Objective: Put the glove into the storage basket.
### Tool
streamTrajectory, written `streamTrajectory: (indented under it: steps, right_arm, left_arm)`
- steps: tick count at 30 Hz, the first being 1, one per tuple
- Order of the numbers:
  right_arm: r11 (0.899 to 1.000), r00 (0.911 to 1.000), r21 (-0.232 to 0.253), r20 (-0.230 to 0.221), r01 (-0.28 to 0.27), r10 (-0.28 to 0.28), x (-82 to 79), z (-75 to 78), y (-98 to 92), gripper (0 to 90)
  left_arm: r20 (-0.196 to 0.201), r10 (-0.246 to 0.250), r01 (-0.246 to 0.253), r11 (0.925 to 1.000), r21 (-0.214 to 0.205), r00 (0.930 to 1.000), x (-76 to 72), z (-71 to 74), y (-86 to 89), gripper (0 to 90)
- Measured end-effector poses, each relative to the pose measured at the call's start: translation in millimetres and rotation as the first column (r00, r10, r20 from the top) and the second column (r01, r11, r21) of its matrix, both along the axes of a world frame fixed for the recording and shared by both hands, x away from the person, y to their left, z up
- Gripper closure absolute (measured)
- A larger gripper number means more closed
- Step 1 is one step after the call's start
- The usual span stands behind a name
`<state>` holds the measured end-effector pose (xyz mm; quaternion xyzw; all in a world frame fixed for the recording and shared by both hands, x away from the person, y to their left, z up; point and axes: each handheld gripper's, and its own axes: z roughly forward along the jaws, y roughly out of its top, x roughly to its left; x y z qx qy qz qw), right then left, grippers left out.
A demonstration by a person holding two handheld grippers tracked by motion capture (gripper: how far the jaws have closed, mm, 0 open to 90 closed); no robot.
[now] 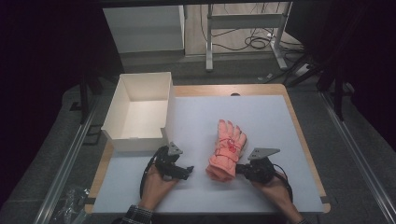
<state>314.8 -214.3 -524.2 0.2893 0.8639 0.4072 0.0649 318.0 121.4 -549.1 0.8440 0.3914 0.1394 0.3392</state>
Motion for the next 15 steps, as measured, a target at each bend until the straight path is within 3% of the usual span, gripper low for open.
streamTrajectory:
  steps: [15]
  right_arm:
    - [1.000,0.9999,0.000,0.009,-0.014,0.014,4.9,-2.7,29.5,82.7]
  left_arm:
    - [0.003,0.000,0.000,1.0000,0.002,1.0000,-0.3,0.1,-0.4,0.6]
